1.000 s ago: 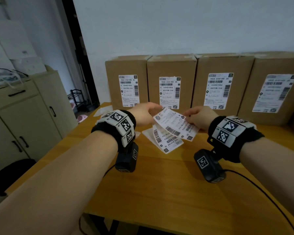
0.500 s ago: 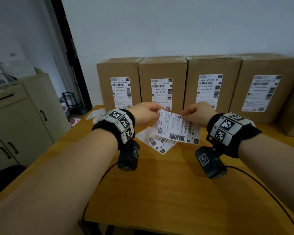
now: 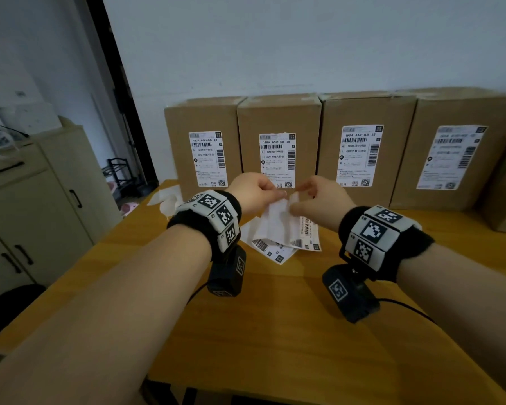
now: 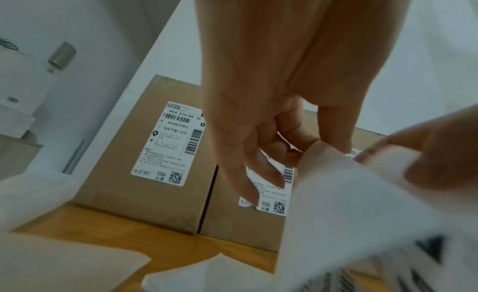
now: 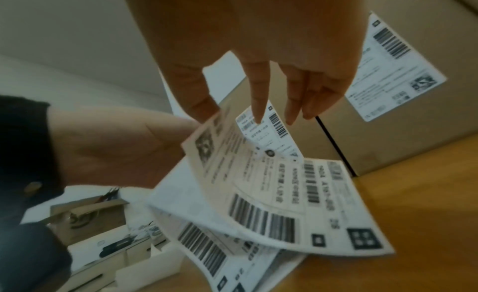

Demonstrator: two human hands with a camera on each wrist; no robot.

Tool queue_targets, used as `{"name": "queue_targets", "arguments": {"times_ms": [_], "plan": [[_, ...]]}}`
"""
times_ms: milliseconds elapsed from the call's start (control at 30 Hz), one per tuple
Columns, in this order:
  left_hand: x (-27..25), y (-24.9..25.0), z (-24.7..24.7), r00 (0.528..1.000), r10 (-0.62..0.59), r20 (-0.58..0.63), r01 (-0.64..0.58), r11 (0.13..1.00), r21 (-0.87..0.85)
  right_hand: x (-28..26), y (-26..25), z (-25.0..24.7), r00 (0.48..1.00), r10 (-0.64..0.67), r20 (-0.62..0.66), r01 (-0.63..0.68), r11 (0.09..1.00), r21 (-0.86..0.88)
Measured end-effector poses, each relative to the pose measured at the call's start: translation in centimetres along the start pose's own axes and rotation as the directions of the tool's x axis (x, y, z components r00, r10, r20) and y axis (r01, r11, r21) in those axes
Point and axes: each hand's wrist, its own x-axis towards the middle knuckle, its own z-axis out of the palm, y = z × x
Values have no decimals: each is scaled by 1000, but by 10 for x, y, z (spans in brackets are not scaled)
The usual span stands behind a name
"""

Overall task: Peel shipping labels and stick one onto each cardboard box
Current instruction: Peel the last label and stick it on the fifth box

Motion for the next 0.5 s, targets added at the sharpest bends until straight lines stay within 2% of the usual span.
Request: {"name": "queue_targets", "arguments": {"times_ms": [133, 200, 300, 400, 467, 500], "plan": [[1, -4, -2, 999, -35, -32, 35, 999, 5, 3, 17, -12, 997, 81, -15, -78, 989, 126], [1, -8, -2, 995, -33, -96, 42, 994, 97, 4, 25, -18, 992, 124, -14, -121, 981, 150], [2, -14, -2, 984, -5, -180, 56, 958, 282, 4, 34, -25, 989, 141, -51, -137, 987, 86], [-1, -13, 6, 984, 134, -117, -41, 813, 581, 3, 41, -27, 990, 123, -65, -118, 991, 65], [-1, -8, 18, 974, 223, 22, -169, 667, 726, 3, 43, -27, 993, 113, -36, -110, 992, 68], [-1, -6, 25, 973, 212, 95, -211, 631, 747, 3, 44, -26, 994, 106, -11, -105, 993, 63]]}}
